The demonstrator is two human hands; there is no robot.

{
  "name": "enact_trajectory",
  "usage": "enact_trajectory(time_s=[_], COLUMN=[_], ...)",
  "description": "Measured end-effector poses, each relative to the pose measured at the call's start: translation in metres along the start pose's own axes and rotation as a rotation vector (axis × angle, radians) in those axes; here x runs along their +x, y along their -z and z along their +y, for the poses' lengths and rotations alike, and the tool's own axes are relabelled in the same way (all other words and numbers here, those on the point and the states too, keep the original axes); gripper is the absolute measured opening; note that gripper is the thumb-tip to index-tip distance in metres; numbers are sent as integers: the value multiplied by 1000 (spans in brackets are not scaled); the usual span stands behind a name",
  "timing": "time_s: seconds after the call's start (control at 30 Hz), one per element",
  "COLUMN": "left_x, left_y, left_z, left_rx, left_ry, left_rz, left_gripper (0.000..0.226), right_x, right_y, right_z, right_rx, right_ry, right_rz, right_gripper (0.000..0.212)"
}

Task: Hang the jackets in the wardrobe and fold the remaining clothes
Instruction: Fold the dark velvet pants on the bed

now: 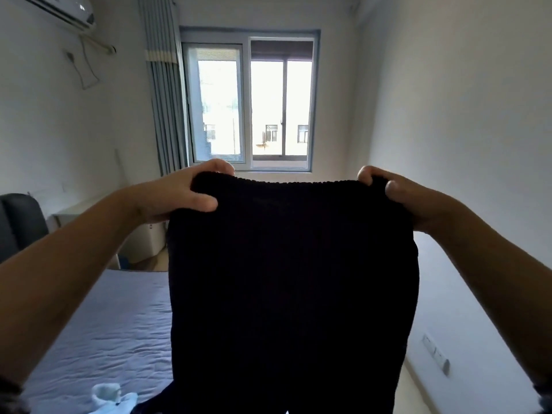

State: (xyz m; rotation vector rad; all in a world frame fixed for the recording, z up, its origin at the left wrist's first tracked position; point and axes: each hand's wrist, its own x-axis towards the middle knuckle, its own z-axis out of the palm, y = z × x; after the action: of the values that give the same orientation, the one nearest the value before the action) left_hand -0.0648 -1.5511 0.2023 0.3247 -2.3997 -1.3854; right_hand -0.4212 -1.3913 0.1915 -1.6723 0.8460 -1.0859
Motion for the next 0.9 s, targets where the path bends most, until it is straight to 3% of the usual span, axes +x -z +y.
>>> enact_trajectory(time_s=[0.07, 0.17, 0.23, 0.33, 0.47, 0.53, 0.63, 0.73, 0.83, 0.9], left_x=[3, 15, 23, 28, 25, 23, 26, 34, 38, 44], left_y=[5, 2, -2, -5, -12, -19, -20, -15, -5, -1], left_z=[-4, -15, -26, -38, -41, -38, -32, -31, -38, -40], left_rx=[153, 372, 589, 792, 946, 1130, 1163, 1065, 772, 566], left_ry=[29, -23, -53, -99, -203, -281, -359, -326, -226, -165], left_rz=[30, 189, 290, 330, 337, 296, 163, 106, 303, 415], left_gripper=[49, 15, 15, 11, 18, 29, 29, 10, 23, 18], right_x=[-3, 3, 10, 10, 3, 0, -3, -1, 0, -1], right_y=[5, 7, 5, 7, 19, 27, 37, 41, 43, 44], right_z=[-6, -3, 3, 13, 18, 18, 17, 17, 20, 22], right_rx=[-147, -725, -1058, -1233, -1115, -967, -692, -576, -630, -581], right_ry=[-73, -146, -124, -100, -41, -31, -6, 28, 57, 34], right_rz=[-69, 133, 190, 173, 285, 349, 407, 445, 516, 500], right_gripper=[36, 22, 22, 32, 37, 34, 31, 35, 32, 27])
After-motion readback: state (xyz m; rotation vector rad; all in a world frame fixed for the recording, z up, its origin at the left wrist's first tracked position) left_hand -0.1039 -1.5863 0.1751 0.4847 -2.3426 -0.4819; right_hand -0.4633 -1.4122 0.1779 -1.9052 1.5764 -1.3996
